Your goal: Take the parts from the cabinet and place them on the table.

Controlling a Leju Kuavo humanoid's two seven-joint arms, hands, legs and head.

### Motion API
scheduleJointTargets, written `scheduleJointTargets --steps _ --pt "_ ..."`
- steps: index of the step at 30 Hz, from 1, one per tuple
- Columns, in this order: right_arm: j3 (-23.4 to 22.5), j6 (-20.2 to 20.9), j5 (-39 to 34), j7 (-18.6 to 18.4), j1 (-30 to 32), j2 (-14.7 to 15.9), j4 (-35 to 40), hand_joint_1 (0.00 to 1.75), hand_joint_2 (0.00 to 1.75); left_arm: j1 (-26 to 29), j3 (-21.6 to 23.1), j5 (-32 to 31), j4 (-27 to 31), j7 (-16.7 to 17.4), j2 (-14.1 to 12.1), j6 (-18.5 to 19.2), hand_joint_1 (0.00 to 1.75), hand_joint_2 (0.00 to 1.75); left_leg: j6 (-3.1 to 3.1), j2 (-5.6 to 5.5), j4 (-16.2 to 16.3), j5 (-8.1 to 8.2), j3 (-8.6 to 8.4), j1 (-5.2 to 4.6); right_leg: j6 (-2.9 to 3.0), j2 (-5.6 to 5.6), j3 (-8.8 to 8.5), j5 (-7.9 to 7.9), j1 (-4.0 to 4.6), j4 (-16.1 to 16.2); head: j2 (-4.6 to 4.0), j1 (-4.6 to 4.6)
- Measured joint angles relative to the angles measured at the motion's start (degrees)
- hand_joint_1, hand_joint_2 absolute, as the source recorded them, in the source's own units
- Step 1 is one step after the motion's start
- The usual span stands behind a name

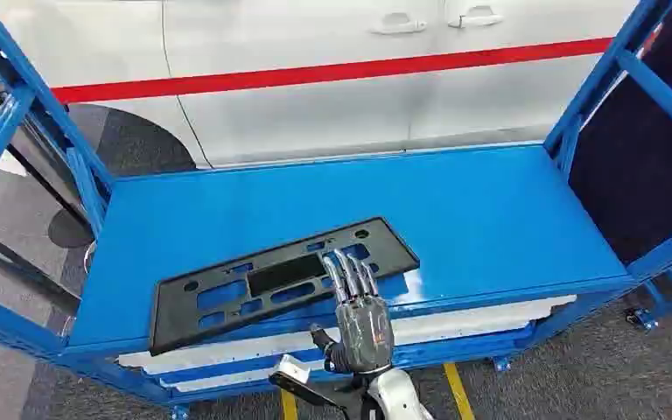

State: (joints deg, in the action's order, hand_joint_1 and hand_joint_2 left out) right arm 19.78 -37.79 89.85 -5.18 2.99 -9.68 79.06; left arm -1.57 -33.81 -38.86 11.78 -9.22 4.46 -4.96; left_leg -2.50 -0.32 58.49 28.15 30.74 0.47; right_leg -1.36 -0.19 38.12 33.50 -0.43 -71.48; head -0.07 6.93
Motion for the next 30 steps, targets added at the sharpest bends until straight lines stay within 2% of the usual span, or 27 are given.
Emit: scheduleJointTargets --steps 1,2,3,4,5,7,8,9,11,12,13,14,15,17,18,19,21,22,23,24,25,26,28,29,30 --pt "0.1 0.0 0.0 -0.6 0.0 0.1 -0.2 0.00 1.75 0.0 0.0 -0.2 0.0 0.0 0.0 0.0 0.00 0.00 0.19 -0.04 0.0 0.53 -0.85 0.00 0.39 0.00 -1.64 -4.33 0.05 5.5 0.00 0.00" --pt "0.3 0.0 0.0 -1.2 -0.1 0.2 -0.3 0.00 1.75 0.0 0.0 -0.3 0.0 0.0 0.0 0.0 0.00 0.00 0.44 -0.06 -0.1 1.00 -0.95 0.01 0.84 0.00 -2.90 -8.10 0.16 10.0 0.00 0.00" --pt "0.6 0.0 0.0 -1.9 -0.3 0.4 -0.5 0.00 1.75 0.0 0.0 -0.4 -0.1 0.2 0.1 0.0 0.00 0.00 0.73 -0.12 0.1 1.18 -1.70 -0.07 1.08 -0.03 -2.57 -6.99 0.52 10.7 0.00 -0.07" --pt "1.3 0.0 0.0 -2.8 -0.6 0.7 -0.8 0.00 1.75 -0.2 0.0 -0.6 -0.1 0.3 0.1 0.0 0.00 0.00 1.08 -0.20 0.1 1.31 -1.09 -0.09 1.38 -0.02 -2.56 -6.06 0.77 11.5 0.00 0.18" --pt "2.0 0.0 0.0 -4.2 -0.8 1.0 -0.9 0.00 1.75 -0.3 0.0 -0.9 -0.1 0.5 0.1 0.0 0.00 0.00 1.50 -0.12 -0.1 1.58 -0.92 -0.08 1.67 0.00 -2.67 -7.73 0.76 11.5 0.00 0.11" --pt "4.2 0.0 0.0 -7.5 -1.9 1.8 -1.4 0.00 1.75 -0.2 0.0 -1.4 -0.1 0.4 0.1 0.0 0.00 0.00 2.10 -0.09 0.4 1.36 -1.74 -0.18 2.29 -0.34 -3.32 -7.68 0.42 11.8 0.00 0.15" --pt "5.2 0.0 0.0 -8.2 -2.3 2.1 -1.7 0.00 1.75 -0.3 0.0 -1.6 -0.1 0.4 0.1 0.0 0.00 0.00 2.44 0.01 1.3 1.97 -1.38 -0.02 2.43 -0.21 -3.87 -7.64 0.23 12.3 0.00 0.09" --pt "6.1 0.0 0.1 -8.5 -2.8 2.5 -1.8 0.00 1.75 -0.4 0.1 -1.8 -0.1 0.3 0.2 0.0 0.00 0.00 2.70 0.01 3.5 3.10 -0.46 0.01 2.72 -0.16 -4.15 -7.47 0.19 12.4 0.00 0.11" --pt "7.3 0.0 0.1 -9.1 -3.3 3.0 -2.3 0.00 1.75 -0.5 0.1 -1.8 -0.1 0.3 0.1 -0.1 0.00 0.00 3.22 0.02 11.2 7.01 3.96 0.20 3.07 0.05 -4.28 -7.21 0.24 12.4 0.00 0.09" --pt "7.6 0.0 0.1 -9.6 -3.4 3.2 -2.5 0.00 1.75 -0.5 0.1 -1.8 -0.1 0.3 0.1 -0.1 0.00 0.00 3.26 0.02 15.1 8.60 6.29 0.20 3.20 0.12 -4.29 -7.06 0.27 12.4 0.00 0.09" --pt "8.2 0.0 0.1 -10.6 -3.7 3.5 -2.8 0.00 1.75 -0.5 0.1 -1.9 -0.1 0.2 0.1 -0.1 0.00 0.00 3.38 0.02 17.0 8.85 7.76 0.20 3.23 0.10 -4.33 -6.98 0.28 12.4 0.00 0.09" --pt "9.1 0.0 0.1 -12.9 -4.1 4.0 -3.2 0.00 1.75 -0.3 0.1 -2.0 -0.1 0.1 0.1 -0.1 0.00 0.00 3.42 0.02 16.3 7.60 7.95 0.21 3.27 0.01 -4.47 -6.90 0.28 12.4 0.00 0.09" --pt "10.4 0.0 0.1 -15.0 -4.8 4.5 -3.8 0.00 1.75 -0.2 0.1 -2.1 -0.1 0.0 0.1 -0.1 0.00 0.00 3.28 0.02 12.9 4.91 6.82 0.21 3.20 -0.14 -4.69 -6.79 0.28 12.4 0.00 0.09" --pt "13.8 0.0 0.1 -18.7 -6.3 5.6 -4.8 0.00 1.75 -0.3 0.1 -2.4 -0.1 -0.2 0.0 -0.1 0.00 0.00 2.51 0.06 2.6 -1.28 2.54 0.15 2.93 -0.20 -5.29 -6.50 0.30 12.4 0.00 0.09" --pt "15.4 0.0 0.1 -20.4 -7.2 6.0 -5.3 0.00 1.75 -0.4 0.1 -2.6 -0.1 -0.4 0.0 0.0 0.00 0.00 2.25 0.17 0.5 -1.17 1.76 -0.04 2.77 -0.18 -5.38 -6.44 0.28 12.3 0.00 0.13" --pt "16.9 0.0 0.1 -21.9 -8.2 6.6 -6.0 0.00 1.75 -0.5 0.1 -2.9 -0.1 -0.4 0.0 0.1 0.00 0.00 2.19 0.14 0.2 1.11 2.18 -0.49 2.48 -0.23 -5.13 -6.54 0.40 12.2 0.00 0.09" --pt "20.5 0.0 0.1 -24.6 -9.8 7.4 -7.5 0.00 1.75 -0.6 0.1 -3.4 -0.1 -0.6 0.0 0.2 0.00 0.00 1.54 0.04 0.2 -0.97 2.13 -0.54 1.80 -0.17 -5.07 -6.35 0.39 12.3 0.00 0.09" --pt "22.0 0.0 0.1 -25.6 -10.7 7.7 -8.3 0.00 1.75 -0.5 0.1 -3.6 -0.1 -0.6 0.0 0.3 0.00 0.00 1.28 0.01 0.1 -1.12 2.05 -0.55 1.53 -0.21 -5.32 -6.41 0.44 12.5 0.00 0.13" --pt "23.8 0.0 0.1 -26.2 -11.6 8.0 -8.9 0.00 1.75 -0.4 0.1 -3.8 -0.1 -0.6 0.0 0.3 0.00 0.00 0.77 0.14 -0.8 -1.76 1.35 0.29 1.12 -0.19 -5.21 -6.07 0.66 12.1 0.00 0.07" --pt "25.3 0.0 0.1 -26.6 -12.5 8.4 -9.5 0.00 1.75 -0.5 0.1 -4.1 -0.1 -0.7 0.0 0.4 0.00 0.00 0.57 0.35 -1.1 -1.96 1.23 0.19 0.70 -0.06 -4.72 -5.00 0.50 10.7 0.00 0.15" --pt "26.0 0.0 0.1 -26.6 -12.8 8.6 -9.8 0.00 1.75 -0.6 0.1 -4.1 -0.1 -0.7 0.0 0.4 0.00 0.00 0.26 0.37 -1.1 -2.03 1.26 0.19 0.61 -0.07 -3.92 -3.76 0.46 9.0 0.00 0.13" --pt "26.4 0.0 0.1 -26.6 -13.0 8.8 -10.0 0.00 1.75 -0.6 0.1 -4.1 -0.1 -0.7 0.0 0.4 0.00 0.00 0.25 0.34 -1.1 -2.04 1.27 0.20 0.51 -0.08 -3.15 -2.79 0.38 7.4 0.00 0.11" --pt "27.8 0.0 0.1 -26.6 -13.4 9.2 -10.9 0.00 1.75 -0.7 0.1 -4.1 -0.1 -0.7 0.0 0.6 0.00 0.00 0.18 0.31 -1.0 -1.98 1.37 0.14 0.06 -0.08 1.19 1.17 0.04 -1.4 0.00 0.11" --pt "28.3 0.0 0.1 -26.6 -13.5 9.4 -11.2 0.00 1.75 -0.6 0.1 -4.1 -0.1 -0.7 0.0 0.6 0.00 0.00 0.16 0.30 -1.0 -1.91 1.38 0.14 -0.09 -0.07 2.73 1.77 -0.02 -4.2 0.00 0.13" --pt "28.7 0.0 0.1 -26.6 -13.5 9.7 -11.6 0.00 1.75 -0.5 0.1 -4.1 -0.1 -0.7 0.0 0.6 0.00 0.00 0.20 0.28 -0.9 -1.81 1.33 0.15 -0.22 -0.04 3.15 0.90 -0.13 -4.6 0.00 0.13"
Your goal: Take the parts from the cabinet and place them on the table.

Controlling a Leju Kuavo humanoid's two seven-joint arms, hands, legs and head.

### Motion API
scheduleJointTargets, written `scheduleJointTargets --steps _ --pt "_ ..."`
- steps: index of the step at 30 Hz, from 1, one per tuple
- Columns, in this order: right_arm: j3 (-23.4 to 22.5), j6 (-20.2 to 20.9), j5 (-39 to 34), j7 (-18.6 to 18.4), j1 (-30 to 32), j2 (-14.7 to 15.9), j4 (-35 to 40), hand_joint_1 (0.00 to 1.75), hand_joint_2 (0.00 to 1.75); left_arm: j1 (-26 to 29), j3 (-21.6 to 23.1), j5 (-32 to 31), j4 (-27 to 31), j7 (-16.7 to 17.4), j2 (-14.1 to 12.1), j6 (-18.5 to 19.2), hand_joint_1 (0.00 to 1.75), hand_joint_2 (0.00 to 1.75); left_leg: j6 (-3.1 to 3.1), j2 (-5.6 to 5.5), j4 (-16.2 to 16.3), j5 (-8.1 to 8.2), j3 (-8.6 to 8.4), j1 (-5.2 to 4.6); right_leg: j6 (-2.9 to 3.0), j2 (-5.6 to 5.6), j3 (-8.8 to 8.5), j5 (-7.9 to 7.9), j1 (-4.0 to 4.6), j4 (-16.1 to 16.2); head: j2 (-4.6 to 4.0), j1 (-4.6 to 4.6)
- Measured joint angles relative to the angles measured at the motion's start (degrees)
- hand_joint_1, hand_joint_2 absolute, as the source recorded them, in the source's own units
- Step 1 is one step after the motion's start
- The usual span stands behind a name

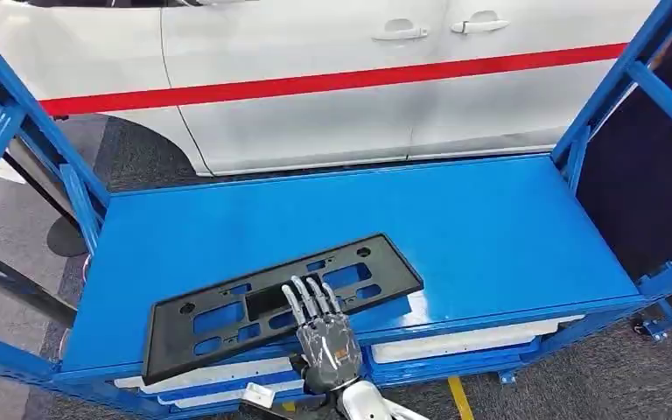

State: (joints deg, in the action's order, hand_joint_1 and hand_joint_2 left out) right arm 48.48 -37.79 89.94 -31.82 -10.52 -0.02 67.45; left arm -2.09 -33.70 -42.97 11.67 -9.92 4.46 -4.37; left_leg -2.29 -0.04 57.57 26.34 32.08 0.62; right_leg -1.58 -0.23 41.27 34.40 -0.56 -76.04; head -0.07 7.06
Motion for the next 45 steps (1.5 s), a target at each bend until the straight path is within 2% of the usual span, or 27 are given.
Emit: scheduleJointTargets --steps 1,3,4,5,8,10,13,14,15,16,18,19,20,23,25,26,28,30,32,34,35,37,40,41,42,44,45 --pt "0.3 0.0 0.0 0.0 -0.1 0.2 -0.3 0.00 1.75 0.0 0.0 0.0 0.0 0.0 0.0 0.0 0.00 0.00 0.09 -0.05 0.1 0.13 -0.11 0.01 -0.04 0.03 -0.95 -2.00 -0.17 2.4 0.00 0.00" --pt "0.9 0.0 0.0 0.0 -0.5 0.3 -0.6 0.00 1.75 0.0 0.0 0.0 0.0 0.0 0.0 0.0 0.00 0.00 0.44 -0.18 0.4 0.52 -0.45 0.03 0.19 0.10 -5.85 -7.51 -0.30 12.5 0.00 0.00" --pt "1.2 0.0 0.0 0.0 -0.8 0.3 -0.7 0.00 1.75 0.0 0.0 0.0 0.0 0.0 0.1 0.1 0.00 0.00 0.71 -0.16 0.5 0.77 -0.46 0.04 0.52 0.11 -7.50 -7.78 -0.23 16.4 0.00 0.00" --pt "1.6 0.0 0.0 0.1 -1.1 0.4 -1.0 0.00 1.75 -0.1 0.0 -0.2 0.0 0.0 0.1 0.1 0.00 0.00 1.13 -0.18 0.9 1.05 -0.30 -0.35 0.77 0.13 -7.58 -7.74 0.19 16.8 0.00 -0.02" --pt "2.9 0.0 0.0 0.6 -1.9 0.4 -2.1 0.00 1.75 -0.2 0.0 -0.8 0.0 -0.1 0.1 0.2 0.00 0.00 2.11 -0.16 0.3 0.91 -0.49 -0.03 1.67 0.01 -7.49 -7.68 0.46 16.7 0.00 -0.02" --pt "4.1 0.0 0.0 1.3 -2.9 0.1 -3.4 0.00 1.75 -0.2 0.0 -1.4 0.0 -0.2 0.1 0.3 0.00 0.00 2.77 -0.13 1.7 2.10 -0.13 0.10 2.58 0.13 -8.15 -8.16 -0.10 17.8 0.00 -0.02" --pt "5.6 0.0 0.0 1.7 -4.4 -0.7 -5.9 0.00 1.75 -0.3 0.0 -2.2 0.0 -0.1 0.2 0.4 0.00 0.00 3.31 -0.11 13.4 8.07 5.54 0.17 3.06 0.22 -8.18 -8.13 -0.03 17.8 0.00 -0.04" --pt "5.7 0.0 0.0 2.2 -4.7 -0.9 -6.7 0.00 1.75 -0.3 0.0 -2.5 0.0 -0.1 0.2 0.5 0.00 0.00 3.42 -0.11 17.1 9.09 7.49 0.17 3.09 0.22 -8.16 -8.11 0.04 17.8 0.00 -0.04" --pt "5.7 0.0 0.0 2.5 -5.1 -1.2 -7.6 0.00 1.75 -0.2 0.0 -2.7 0.0 0.0 0.2 0.6 0.00 0.00 3.49 -0.11 18.2 8.58 8.22 0.17 3.12 0.20 -8.16 -8.08 0.06 17.7 0.00 -0.04" --pt "5.7 0.0 0.0 2.5 -5.4 -1.5 -8.2 0.00 1.75 -0.2 0.0 -3.1 0.0 0.1 0.2 0.7 0.00 0.00 3.40 -0.11 16.6 6.99 7.66 0.17 3.11 0.15 -8.20 -8.02 0.06 17.6 0.00 -0.04" --pt "5.5 0.0 0.0 3.0 -6.0 -2.1 -8.9 0.00 1.75 -0.3 0.0 -3.7 0.0 0.1 0.2 0.9 0.00 0.00 3.02 -0.09 7.0 1.57 3.17 0.16 2.98 -0.02 -8.30 -7.87 0.08 17.4 0.00 -0.04" --pt "5.0 0.0 0.0 4.0 -6.1 -2.4 -9.2 0.00 1.75 -0.4 0.0 -3.9 0.0 0.1 0.1 1.0 0.00 0.00 2.64 -0.03 1.9 -0.15 0.65 0.14 2.86 -0.08 -8.35 -7.80 0.12 17.3 0.00 -0.04" --pt "4.5 0.0 0.0 4.9 -6.2 -2.4 -9.3 0.00 1.75 -0.6 0.0 -4.2 0.0 0.1 0.0 1.2 0.00 0.00 2.37 -0.05 0.7 0.69 0.42 -0.29 2.50 -0.20 -8.28 -7.74 0.54 17.3 0.00 -0.04" --pt "2.0 0.0 0.0 7.9 -6.1 -2.5 -9.2 0.00 1.75 -0.7 0.0 -4.8 0.0 0.2 0.0 1.4 0.00 0.00 1.55 -0.11 0.5 0.33 0.77 -0.45 1.53 -0.44 -8.19 -8.11 0.33 17.7 0.00 -0.02" --pt "0.3 0.0 -0.1 10.7 -5.8 -2.6 -8.6 0.00 1.75 -0.8 0.0 -5.0 0.0 0.2 0.0 1.5 0.00 0.00 0.72 0.04 -0.5 -0.73 0.23 0.29 0.84 -0.25 -7.90 -7.92 0.41 17.1 0.00 0.00" --pt "-0.9 0.0 -0.1 12.4 -5.7 -3.0 -8.0 0.00 1.75 -0.8 0.0 -5.1 0.0 0.2 0.0 1.6 0.00 0.00 0.52 0.03 -0.6 -0.88 0.43 0.29 0.55 -0.14 -7.07 -6.26 0.35 15.4 0.00 0.02" --pt "-3.3 0.0 -0.1 14.9 -5.0 -3.8 -7.1 0.00 1.75 -0.8 0.0 -5.4 0.0 0.2 0.0 1.6 0.00 0.00 0.05 0.16 -0.5 -1.25 1.07 0.29 0.15 -0.10 -3.06 -1.08 0.11 6.9 0.00 -0.02" --pt "-5.3 0.0 -0.1 16.8 -4.4 -4.4 -6.3 0.00 1.75 -0.7 -0.1 -5.4 0.0 0.2 0.0 1.6 0.00 0.00 0.19 0.15 -0.4 -1.51 1.65 0.30 -0.24 -0.08 0.05 1.35 -0.23 0.0 0.00 0.00" --pt "-6.6 0.0 -0.1 17.6 -5.1 -4.9 -5.5 0.00 1.75 -0.6 -0.1 -5.4 0.0 0.2 0.0 1.7 0.00 0.00 0.42 0.15 -0.2 -1.59 1.78 0.34 -0.58 0.00 -1.58 -0.77 -0.73 2.3 0.00 0.00" --pt "-7.6 0.0 -0.2 18.3 -5.3 -5.3 -4.8 0.00 1.75 -0.6 -0.1 -5.4 0.0 0.2 0.0 1.7 0.00 0.00 0.92 0.05 0.5 -1.38 1.85 0.65 -0.76 0.12 -7.10 -5.08 -1.02 11.3 0.00 0.00" --pt "-7.9 0.0 -0.2 18.9 -5.2 -5.5 -4.6 0.00 1.75 -0.6 -0.1 -5.4 0.0 0.2 0.0 1.7 0.00 0.00 1.42 -0.04 1.1 -1.10 2.05 0.65 -0.76 0.05 -9.57 -5.68 -1.23 15.7 0.00 0.02" --pt "-9.5 0.0 -1.0 21.9 -4.7 -6.8 -3.5 0.00 1.75 -0.6 -0.2 -5.5 0.0 0.2 0.0 1.7 0.00 0.00 2.30 -0.21 1.7 -0.91 2.37 0.22 0.63 -0.36 -9.25 -5.43 -0.84 15.9 0.00 -0.04" --pt "-12.2 0.0 -3.0 26.9 -4.3 -8.4 -2.4 0.00 1.75 -0.6 -0.2 -5.9 0.0 0.2 0.0 1.9 0.00 0.00 3.32 -0.26 1.5 -1.16 2.34 0.66 1.90 -0.31 -9.09 -5.88 -0.71 16.2 0.00 -0.02" --pt "-12.8 0.0 -3.7 28.0 -4.1 -8.8 -2.1 0.00 1.75 -0.6 -0.2 -6.0 0.0 0.1 0.0 2.0 0.00 0.00 3.61 -0.11 2.7 -0.05 2.84 0.73 2.27 -0.21 -9.21 -6.01 -0.76 16.3 0.00 -0.02" --pt "-13.9 0.0 -4.7 29.8 -4.1 -9.5 -1.6 0.00 1.75 -0.6 -0.2 -6.1 0.0 0.0 0.0 2.1 0.00 0.00 3.69 -0.04 5.4 1.77 3.99 0.72 2.57 -0.17 -9.21 -6.01 -0.73 16.3 0.00 -0.04" --pt "-14.9 0.0 -5.5 31.5 -3.6 -10.4 -1.2 0.00 1.75 -0.6 -0.4 -6.1 0.0 0.0 -0.1 2.1 0.00 0.00 3.82 -0.05 14.3 6.01 8.08 0.66 2.82 -0.05 -9.11 -5.92 -0.45 16.3 0.00 -0.04" --pt "-15.4 0.0 -5.7 32.1 -3.2 -10.7 -1.0 0.00 1.75 -0.6 -0.6 -6.3 0.0 -0.1 -0.1 2.1 0.00 0.00 3.80 -0.05 17.6 6.86 9.68 0.66 2.96 0.03 -9.14 -5.83 -0.28 16.3 0.00 -0.04"
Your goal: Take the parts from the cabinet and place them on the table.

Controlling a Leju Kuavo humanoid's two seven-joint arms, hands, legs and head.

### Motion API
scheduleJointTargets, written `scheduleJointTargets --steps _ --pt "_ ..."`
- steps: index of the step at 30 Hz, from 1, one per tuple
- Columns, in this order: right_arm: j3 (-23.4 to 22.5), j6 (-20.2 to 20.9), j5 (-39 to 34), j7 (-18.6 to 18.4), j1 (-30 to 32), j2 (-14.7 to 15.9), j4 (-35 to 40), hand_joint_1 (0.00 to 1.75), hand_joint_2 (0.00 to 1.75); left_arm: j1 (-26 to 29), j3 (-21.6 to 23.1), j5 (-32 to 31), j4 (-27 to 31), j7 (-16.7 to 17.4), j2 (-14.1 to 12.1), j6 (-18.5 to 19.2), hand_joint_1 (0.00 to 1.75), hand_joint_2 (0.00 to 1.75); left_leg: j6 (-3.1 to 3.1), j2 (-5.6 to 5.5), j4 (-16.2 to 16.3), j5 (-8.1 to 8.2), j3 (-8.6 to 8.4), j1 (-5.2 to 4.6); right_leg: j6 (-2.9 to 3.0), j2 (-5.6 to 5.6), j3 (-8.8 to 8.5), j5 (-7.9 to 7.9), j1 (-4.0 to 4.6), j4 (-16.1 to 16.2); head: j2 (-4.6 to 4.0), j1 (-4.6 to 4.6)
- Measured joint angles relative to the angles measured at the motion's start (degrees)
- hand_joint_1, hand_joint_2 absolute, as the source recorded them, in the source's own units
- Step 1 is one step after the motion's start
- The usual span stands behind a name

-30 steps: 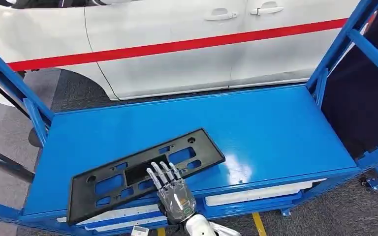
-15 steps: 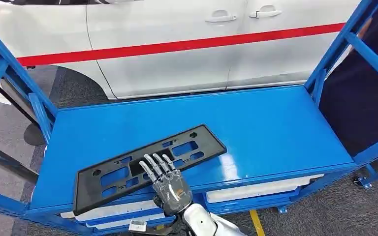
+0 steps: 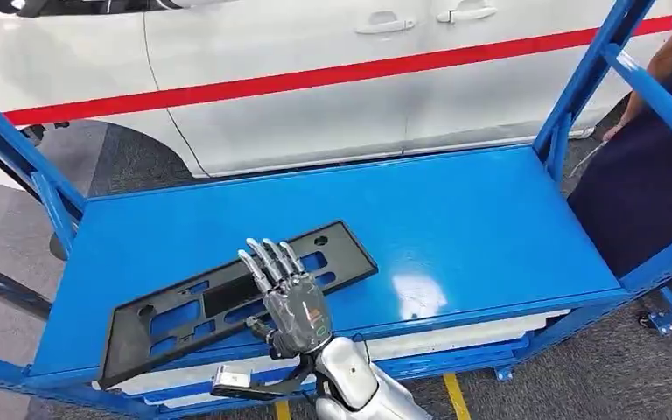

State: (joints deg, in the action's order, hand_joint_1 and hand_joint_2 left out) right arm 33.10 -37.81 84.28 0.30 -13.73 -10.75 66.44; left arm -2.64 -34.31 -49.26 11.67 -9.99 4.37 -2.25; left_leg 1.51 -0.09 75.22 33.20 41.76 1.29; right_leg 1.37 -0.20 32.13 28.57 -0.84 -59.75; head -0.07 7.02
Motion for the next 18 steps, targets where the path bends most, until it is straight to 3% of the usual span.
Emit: scheduleJointTargets --steps 1,2,4,5,6,9,11,12,14,15,16,17,18 --pt "-0.6 0.0 0.0 0.3 0.3 -0.2 0.0 0.00 1.75 0.1 -0.2 -0.3 0.0 0.0 0.0 0.0 0.00 0.00 -0.08 0.00 1.0 -0.40 0.54 0.00 0.08 0.01 -0.08 0.06 0.11 0.0 0.00 0.00" --pt "-1.0 0.0 0.1 0.4 0.5 -0.5 0.0 0.00 1.75 0.1 -0.3 -0.4 0.0 -0.1 0.0 0.1 0.00 0.00 -0.29 0.00 -0.7 -2.05 -0.17 -0.01 0.17 -0.01 -0.18 0.16 0.19 0.0 0.00 0.00" --pt "-1.9 0.0 1.0 0.1 0.4 -0.8 0.0 0.00 1.75 0.1 -0.4 -1.2 0.0 -0.2 0.0 0.2 0.00 0.00 -0.93 0.00 -9.1 -6.95 -4.07 -0.13 0.07 -0.17 -0.57 0.43 0.28 -0.1 0.00 0.00" --pt "-2.5 0.0 1.6 -0.3 0.4 -0.9 -0.1 0.00 1.75 0.0 -0.5 -1.5 0.0 -0.3 0.0 0.3 0.00 0.00 -1.45 0.01 -14.2 -8.46 -6.15 -0.30 -0.11 -0.17 -0.78 0.67 0.27 0.0 0.00 0.02" --pt "-2.9 0.0 2.4 -1.0 0.1 -0.9 -0.4 0.00 1.75 -0.1 -0.5 -2.0 0.0 -0.4 -0.2 0.3 0.00 0.00 -1.59 -0.03 -15.0 -7.67 -7.02 -0.79 -0.45 -0.18 -0.63 0.86 0.68 -0.2 0.00 0.00" --pt "-4.0 0.0 4.8 -3.5 -0.7 -0.9 -2.8 0.00 1.75 -0.3 -0.6 -3.3 0.0 -0.5 -0.2 0.5 0.00 0.00 -1.94 -0.15 -15.6 -7.30 -7.07 -0.90 -1.27 -0.11 -0.69 0.65 0.45 0.4 0.00 0.02" --pt "-4.1 0.0 5.4 -4.6 -1.3 -0.6 -4.2 0.00 1.75 -0.2 -0.6 -3.6 0.0 -0.5 -0.1 0.6 0.00 0.00 -2.52 0.05 -16.8 -7.73 -7.80 -0.18 -2.01 0.00 -0.85 1.34 0.49 -0.2 0.00 0.00" --pt "-4.1 0.0 5.5 -5.1 -1.7 -0.5 -4.8 0.00 1.75 -0.2 -0.6 -3.8 0.0 -0.6 -0.1 0.6 0.00 0.00 -2.85 0.05 -17.0 -7.70 -7.98 -0.19 -2.24 0.03 0.32 2.79 0.62 -2.4 0.00 0.11" --pt "-4.2 0.0 5.5 -5.4 -2.1 -0.2 -6.0 0.00 1.75 -0.4 -0.7 -3.9 0.0 -0.6 -0.1 0.6 0.00 0.00 -3.33 0.15 -17.0 -7.60 -8.00 -0.24 -2.45 0.00 4.90 6.70 0.46 -11.0 0.00 0.05" --pt "-4.2 0.0 5.5 -5.4 -2.2 -0.1 -6.4 0.00 1.75 -0.4 -0.8 -3.9 0.0 -0.6 -0.2 0.6 0.00 0.00 -3.43 0.17 -17.0 -7.52 -8.04 -0.27 -2.51 0.01 7.19 7.80 0.45 -15.0 0.00 0.06" --pt "-4.2 0.0 5.5 -5.4 -2.2 0.0 -6.9 0.00 1.75 -0.4 -0.9 -3.9 0.0 -0.6 -0.2 0.6 0.00 0.00 -3.42 0.15 -16.9 -7.46 -8.10 -0.26 -2.57 0.01 8.57 7.59 0.44 -16.9 0.00 0.02" --pt "-4.2 0.0 5.5 -5.4 -2.2 0.1 -7.2 0.00 1.75 -0.4 -0.9 -3.9 0.0 -0.6 -0.2 0.6 0.00 0.00 -3.39 0.09 -16.9 -7.38 -8.23 -0.26 -2.55 0.02 8.42 5.95 0.41 -15.7 0.00 0.07" --pt "-4.2 0.0 5.5 -5.4 -2.2 0.2 -7.5 0.00 1.75 -0.4 -0.9 -3.9 0.0 -0.6 -0.2 0.6 0.00 0.00 -3.32 0.02 -16.9 -7.25 -8.44 -0.27 -2.42 0.02 6.93 3.20 0.40 -12.1 0.00 0.02"
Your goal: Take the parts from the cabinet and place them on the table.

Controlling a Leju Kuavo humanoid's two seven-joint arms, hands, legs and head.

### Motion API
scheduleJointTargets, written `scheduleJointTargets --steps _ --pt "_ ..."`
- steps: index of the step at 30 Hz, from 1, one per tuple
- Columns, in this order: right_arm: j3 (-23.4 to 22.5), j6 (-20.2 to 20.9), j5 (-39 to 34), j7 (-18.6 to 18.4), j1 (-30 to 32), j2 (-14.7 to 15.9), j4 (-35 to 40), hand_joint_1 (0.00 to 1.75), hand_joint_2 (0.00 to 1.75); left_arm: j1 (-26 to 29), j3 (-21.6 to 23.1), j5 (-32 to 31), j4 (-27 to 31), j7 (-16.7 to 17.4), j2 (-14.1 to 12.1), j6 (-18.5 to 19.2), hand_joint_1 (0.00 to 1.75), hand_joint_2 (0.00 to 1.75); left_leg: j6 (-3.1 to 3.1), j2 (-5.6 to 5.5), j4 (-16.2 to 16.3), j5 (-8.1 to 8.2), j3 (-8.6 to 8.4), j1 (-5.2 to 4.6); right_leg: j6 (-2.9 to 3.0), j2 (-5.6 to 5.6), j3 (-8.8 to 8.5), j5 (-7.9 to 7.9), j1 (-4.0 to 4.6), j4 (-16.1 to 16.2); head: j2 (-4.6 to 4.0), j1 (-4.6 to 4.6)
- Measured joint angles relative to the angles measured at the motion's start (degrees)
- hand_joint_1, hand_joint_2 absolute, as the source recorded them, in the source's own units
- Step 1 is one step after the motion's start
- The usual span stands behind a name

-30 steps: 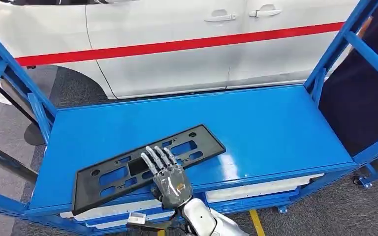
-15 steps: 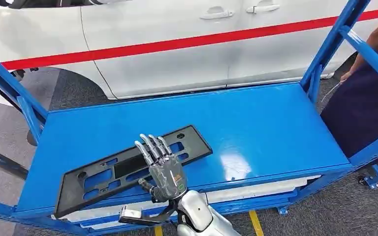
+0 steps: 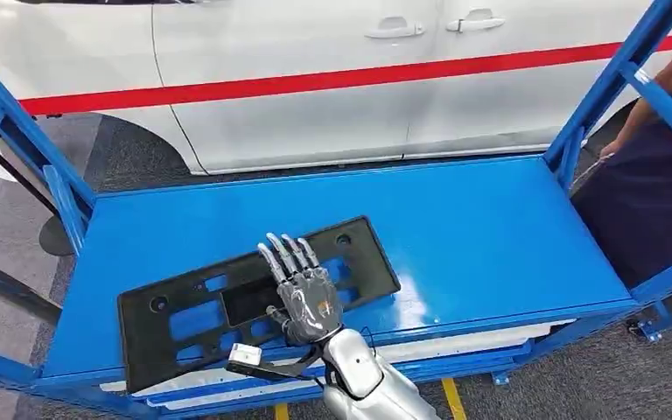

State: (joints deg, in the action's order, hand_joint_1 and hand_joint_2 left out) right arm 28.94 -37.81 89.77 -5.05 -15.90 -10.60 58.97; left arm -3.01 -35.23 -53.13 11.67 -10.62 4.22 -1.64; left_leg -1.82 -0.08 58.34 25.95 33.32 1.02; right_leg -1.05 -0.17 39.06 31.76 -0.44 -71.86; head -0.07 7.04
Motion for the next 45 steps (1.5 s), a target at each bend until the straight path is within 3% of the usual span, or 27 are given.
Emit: scheduleJointTargets --steps 2,3,6,8,9,12,13,14,15,17,19,22,24,27,28,29,30,32,33,34,37,39,40,42,43,44,45 --pt "0.0 0.0 -0.1 0.2 -0.1 0.0 -0.2 0.00 1.75 0.0 0.0 0.0 0.0 0.0 0.0 0.0 0.00 0.00 0.32 -0.07 0.1 0.34 -0.49 0.00 0.61 0.04 -4.88 -5.18 0.09 10.3 0.00 0.04" --pt "0.0 0.0 -0.3 0.3 -0.1 0.0 -0.3 0.00 1.75 0.0 0.0 0.0 0.0 0.0 0.0 0.0 0.00 0.00 0.67 -0.12 0.4 0.57 -0.43 -0.35 0.83 0.02 -5.69 -4.34 0.40 12.3 0.00 0.00" --pt "-0.1 0.0 -1.0 0.9 0.1 0.0 -0.3 0.00 1.75 0.0 -0.3 -0.2 0.0 0.0 0.0 0.0 0.00 0.00 1.65 -0.13 0.1 0.54 -0.57 -0.25 1.49 -0.18 -5.52 -4.65 0.66 12.5 0.00 0.02" --pt "-0.6 0.0 -1.5 1.8 0.4 0.0 0.0 0.00 1.75 0.0 -0.7 -0.5 0.0 0.0 0.1 0.0 0.00 0.00 2.31 -0.02 0.5 1.00 -0.53 -0.12 2.22 -0.06 -6.18 -5.13 -0.01 13.4 0.00 0.00" --pt "-0.8 0.0 -1.7 2.3 0.5 0.0 0.1 0.00 1.75 0.0 -0.9 -0.7 0.0 0.0 0.1 0.0 0.00 0.00 2.55 -0.02 2.1 2.34 0.04 -0.13 2.41 -0.02 -6.33 -5.12 -0.07 13.5 0.00 -0.02" --pt "-1.4 0.0 -2.4 3.4 1.3 0.0 0.6 0.00 1.75 0.1 -1.3 -1.2 0.0 0.0 0.0 0.1 0.00 0.00 3.19 -0.03 14.5 8.27 5.94 0.08 2.69 0.13 -6.20 -5.07 0.00 13.4 0.00 -0.02" --pt "-1.7 0.0 -2.6 3.7 1.5 0.0 0.8 0.00 1.75 0.1 -1.5 -1.3 0.0 0.0 0.0 0.2 0.00 0.00 3.28 -0.03 16.6 8.46 7.08 0.08 2.71 0.13 -6.19 -5.03 0.00 13.4 0.00 -0.02" --pt "-1.9 0.0 -3.1 4.2 1.9 0.0 1.1 0.00 1.75 0.2 -1.6 -1.4 0.0 0.0 0.0 0.2 0.00 0.00 3.28 -0.03 16.2 7.26 6.97 0.11 2.69 0.11 -6.23 -4.95 0.00 13.3 0.00 -0.02" --pt "-2.2 0.0 -3.4 4.6 2.0 0.0 1.5 0.00 1.75 0.2 -1.6 -1.5 0.0 0.0 0.0 0.2 0.00 0.00 3.21 -0.03 13.4 5.10 5.82 0.14 2.63 0.07 -6.30 -4.83 -0.01 13.2 0.00 -0.02" --pt "-2.6 0.0 -3.8 5.2 2.2 -0.2 2.5 0.00 1.75 0.1 -2.1 -1.9 0.0 0.0 0.0 0.2 0.00 0.00 2.88 -0.01 3.2 -0.21 1.03 0.15 2.28 -0.02 -6.66 -4.49 -0.03 13.1 0.00 -0.02" --pt "-2.8 0.0 -4.3 5.6 2.2 -0.4 3.3 0.00 1.75 -0.1 -2.4 -2.0 0.0 0.0 0.0 0.2 0.00 0.00 2.26 -0.16 0.0 0.50 -0.39 -0.31 1.70 -0.14 -6.45 -4.28 0.37 12.8 0.00 0.00" --pt "-3.3 0.0 -5.6 6.9 2.8 -0.4 4.7 0.00 1.75 0.0 -2.6 -2.1 0.0 0.0 0.0 0.2 0.00 0.00 1.34 -0.25 0.2 0.38 -0.19 -0.52 0.80 -0.06 -6.60 -4.53 0.18 13.3 0.00 -0.02" --pt "-3.9 0.0 -7.4 8.4 3.1 -0.5 6.0 0.00 1.75 0.1 -2.8 -2.4 0.0 0.0 0.0 0.2 0.00 0.00 0.57 -0.08 -0.8 -0.07 -0.76 -0.09 0.21 -0.05 -6.07 -3.07 0.19 11.8 0.00 0.04" --pt "-4.4 0.0 -10.1 10.5 3.6 -0.5 7.3 0.00 1.75 -0.1 -3.0 -2.5 0.0 0.0 0.0 0.2 0.00 0.00 -0.14 0.02 -0.7 0.03 -0.70 -0.24 -0.07 0.00 -0.07 2.99 0.11 -0.7 0.00 -0.02" --pt "-4.7 0.0 -11.1 11.0 4.2 -0.5 7.7 0.00 1.75 0.0 -3.2 -2.6 0.0 0.0 0.0 0.2 0.00 0.00 -0.20 0.00 -0.7 0.07 -0.71 -0.30 -0.07 0.00 1.72 3.63 0.10 -4.0 0.00 0.04" --pt "-4.9 0.0 -11.7 11.4 4.6 -0.5 8.1 0.00 1.75 0.0 -3.5 -2.6 0.0 0.0 0.0 0.2 0.00 0.00 -0.24 -0.06 -0.6 0.13 -0.76 -0.33 -0.01 0.00 2.05 2.76 0.10 -4.2 0.00 0.02" --pt "-5.0 0.0 -12.1 11.7 4.8 -0.5 8.4 0.00 1.75 0.0 -3.7 -2.6 0.0 0.0 0.0 0.2 0.00 0.00 -0.26 -0.11 -0.5 0.24 -0.87 -0.36 0.14 0.00 1.11 0.63 0.10 -1.8 0.00 0.02" --pt "-5.0 0.0 -15.6 13.6 4.9 -0.5 9.5 0.00 1.75 0.0 -3.9 -3.0 0.0 -0.1 0.0 0.2 0.00 0.00 -0.11 -0.16 -0.3 0.58 -1.18 -0.45 0.81 0.00 -3.41 -4.70 0.18 7.9 0.00 0.02" --pt "-5.1 0.0 -18.1 14.9 5.0 -0.5 10.4 0.00 1.75 0.0 -4.0 -3.1 0.0 -0.2 0.2 0.2 0.00 0.00 0.01 -0.16 -0.2 0.75 -1.13 -0.44 1.35 0.01 -4.97 -5.41 0.39 11.9 0.00 0.02" --pt "-5.1 0.0 -19.7 15.6 5.0 -0.5 11.1 0.00 1.75 -0.1 -4.2 -3.1 0.0 -0.2 0.3 0.2 0.00 0.00 0.40 -0.20 0.2 0.96 -0.87 -0.87 1.38 0.07 -5.44 -5.06 0.68 12.9 0.00 0.02" --pt "-5.1 0.0 -20.7 15.8 5.4 -0.5 12.3 0.00 1.75 0.0 -4.4 -3.1 0.0 -0.2 0.3 0.2 0.00 0.00 1.23 -0.14 -0.2 0.85 -1.00 -0.64 1.64 -0.18 -5.23 -5.10 0.82 12.8 0.00 0.00" --pt "-5.2 0.0 -20.7 15.9 5.5 -0.7 12.8 0.00 1.75 -0.1 -4.4 -3.1 0.0 -0.2 0.4 0.2 0.00 0.00 1.91 -0.14 0.8 1.85 -0.84 -0.57 2.30 -0.02 -6.09 -5.58 0.15 14.0 0.00 0.02" --pt "-5.2 0.0 -20.7 16.0 5.4 -0.9 13.0 0.00 1.75 -0.1 -4.4 -3.1 0.0 -0.2 0.4 0.2 0.00 0.00 2.28 -0.10 3.4 3.64 0.31 -0.46 2.60 0.11 -6.22 -5.62 0.06 14.0 0.00 -0.04" --pt "-5.2 0.0 -20.7 16.0 5.6 -1.0 13.2 0.00 1.75 -0.1 -4.5 -3.1 0.0 -0.2 0.4 0.2 0.00 0.00 2.82 -0.10 12.0 7.67 4.48 -0.17 2.73 0.19 -6.19 -5.54 0.10 14.0 0.00 -0.02" --pt "-5.2 0.0 -20.7 16.0 5.8 -1.0 13.2 0.00 1.75 -0.1 -4.6 -3.1 0.0 -0.2 0.3 0.2 0.00 0.00 3.03 -0.09 15.5 8.66 6.33 -0.14 2.75 0.20 -6.15 -5.51 0.11 13.9 0.00 -0.02" --pt "-5.2 0.0 -20.7 16.0 5.9 -1.0 13.2 0.00 1.75 0.0 -4.7 -3.1 0.0 -0.1 0.3 0.2 0.00 0.00 3.14 -0.09 16.6 8.33 7.01 -0.08 2.72 0.18 -6.15 -5.45 0.09 13.9 0.00 -0.02" --pt "-5.2 0.0 -20.7 16.0 6.0 -1.0 13.2 0.00 1.75 0.1 -4.8 -3.1 0.0 -0.2 0.3 0.2 0.00 0.00 3.22 -0.09 14.8 6.48 6.34 0.07 2.70 0.12 -6.19 -5.35 0.07 13.7 0.00 -0.04"
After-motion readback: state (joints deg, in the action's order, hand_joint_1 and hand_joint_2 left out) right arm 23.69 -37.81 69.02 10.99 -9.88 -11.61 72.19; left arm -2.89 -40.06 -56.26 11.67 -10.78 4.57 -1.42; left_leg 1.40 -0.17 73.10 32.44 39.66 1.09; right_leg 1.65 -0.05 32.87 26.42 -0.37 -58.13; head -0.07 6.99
